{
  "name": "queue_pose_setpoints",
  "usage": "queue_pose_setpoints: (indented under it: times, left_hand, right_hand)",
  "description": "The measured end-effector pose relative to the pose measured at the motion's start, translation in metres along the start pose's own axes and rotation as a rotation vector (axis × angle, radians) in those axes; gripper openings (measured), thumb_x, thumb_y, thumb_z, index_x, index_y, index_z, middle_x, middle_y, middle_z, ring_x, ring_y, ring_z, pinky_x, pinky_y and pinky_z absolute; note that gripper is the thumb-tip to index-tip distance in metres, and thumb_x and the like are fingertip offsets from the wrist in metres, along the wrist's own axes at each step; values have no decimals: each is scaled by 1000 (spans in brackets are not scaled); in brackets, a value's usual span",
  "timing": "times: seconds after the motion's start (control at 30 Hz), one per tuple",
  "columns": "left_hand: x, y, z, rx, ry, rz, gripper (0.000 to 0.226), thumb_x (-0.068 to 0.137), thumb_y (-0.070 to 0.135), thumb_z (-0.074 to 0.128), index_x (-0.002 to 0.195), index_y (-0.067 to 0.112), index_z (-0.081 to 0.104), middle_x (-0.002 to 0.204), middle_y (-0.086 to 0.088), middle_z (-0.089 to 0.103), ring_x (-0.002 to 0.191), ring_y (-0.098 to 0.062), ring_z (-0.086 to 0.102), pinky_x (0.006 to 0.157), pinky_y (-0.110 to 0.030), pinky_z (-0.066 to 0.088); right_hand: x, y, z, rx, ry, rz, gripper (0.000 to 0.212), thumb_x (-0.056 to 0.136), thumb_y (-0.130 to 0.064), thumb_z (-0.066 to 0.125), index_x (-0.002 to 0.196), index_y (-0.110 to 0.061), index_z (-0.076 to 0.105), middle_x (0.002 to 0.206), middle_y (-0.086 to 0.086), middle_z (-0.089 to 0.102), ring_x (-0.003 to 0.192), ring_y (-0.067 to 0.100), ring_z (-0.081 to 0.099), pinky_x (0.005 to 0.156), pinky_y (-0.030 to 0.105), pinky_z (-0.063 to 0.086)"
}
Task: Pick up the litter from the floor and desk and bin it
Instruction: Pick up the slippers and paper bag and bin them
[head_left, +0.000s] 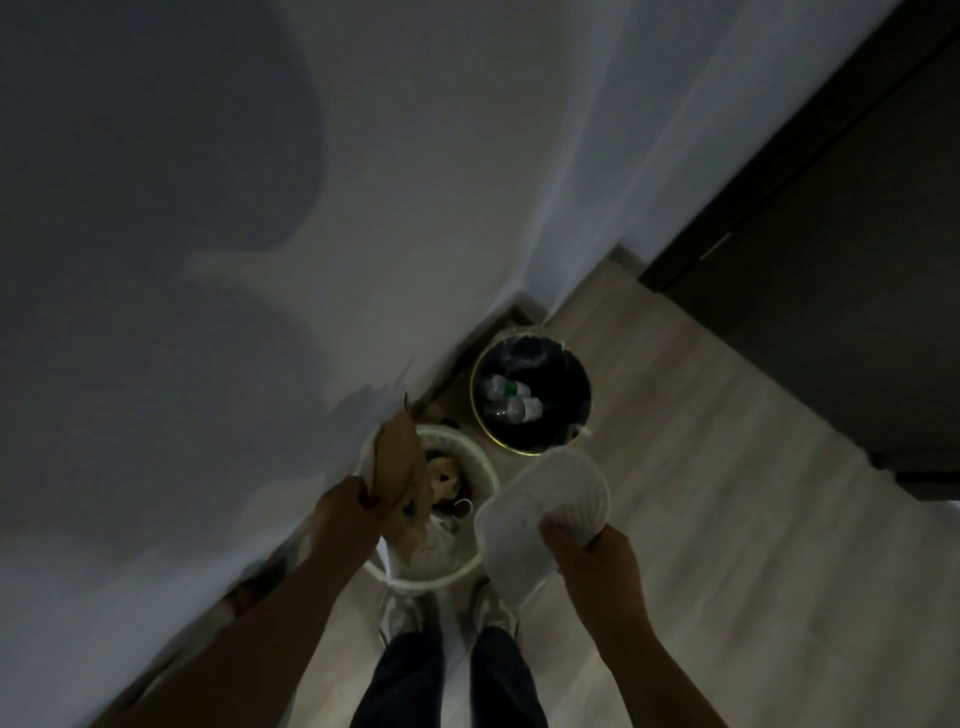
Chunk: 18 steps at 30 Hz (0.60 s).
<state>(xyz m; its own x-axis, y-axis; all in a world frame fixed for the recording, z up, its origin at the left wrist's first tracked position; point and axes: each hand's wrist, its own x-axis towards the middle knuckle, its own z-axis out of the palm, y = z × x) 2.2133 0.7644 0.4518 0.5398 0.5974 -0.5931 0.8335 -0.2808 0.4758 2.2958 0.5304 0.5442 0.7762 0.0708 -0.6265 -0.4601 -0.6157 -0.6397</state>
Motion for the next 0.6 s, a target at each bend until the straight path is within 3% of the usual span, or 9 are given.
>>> queue_pose_setpoints:
  times: [0.07,0.1,0.17,0.23,0.33,0.4,0.5,0.6]
  left_hand:
    - [13,-5,14,1,-18,-24,22,81,18,62,68,6,49,67,-9,50,68,-29,53,56,-31,33]
    - [18,-9,20,2,-31,-39,18,81,21,62,81,3,60,80,-13,58,83,-33,59,66,-33,40]
    - [27,-20,31,73,-76,-98,38,86,23,64,118,3,59,118,-16,60,113,-33,55,90,-34,43]
    - [32,-30,36,182,-161,-108,47,90,24,62,131,4,50,135,-14,51,126,-28,47,99,-29,37]
    - [32,-42,38,188,-254,-99,40,88,21,62,125,8,56,128,-11,58,119,-25,53,94,-28,41]
    - [26,-47,38,199,-270,-62,32,87,18,62,118,8,60,120,-9,63,111,-22,57,90,-27,42]
    - [20,-56,36,256,-237,-7,29,89,19,59,116,9,59,117,-9,63,108,-22,57,87,-28,43]
    - [21,-64,32,252,-214,8,30,88,21,60,117,13,58,116,-6,63,106,-19,57,80,-24,39]
  right_hand:
    - [12,10,6,-14,-1,-15,21,86,-23,69,71,-8,65,58,3,62,54,11,58,46,19,43]
    - [17,15,10,-22,-6,-13,21,86,-23,69,71,-9,65,60,4,63,54,9,59,46,18,43]
    - [27,25,18,-26,-20,4,20,86,-20,68,70,-8,64,59,2,62,52,7,58,44,14,43]
    - [36,32,28,-32,-28,19,19,85,-18,69,69,-8,64,59,1,62,50,6,57,44,14,43]
    - [50,40,47,-17,-17,79,16,85,-19,69,72,-9,63,66,3,66,58,9,63,49,20,50]
    - [57,44,63,8,-9,130,15,84,-20,68,82,-5,65,78,10,69,72,21,68,61,33,57]
    - [68,46,91,1,17,166,24,84,-23,66,93,0,66,84,14,69,80,28,67,66,37,55]
    - [78,42,119,-16,-62,196,32,88,-26,62,111,-3,61,102,15,67,95,31,65,86,46,54]
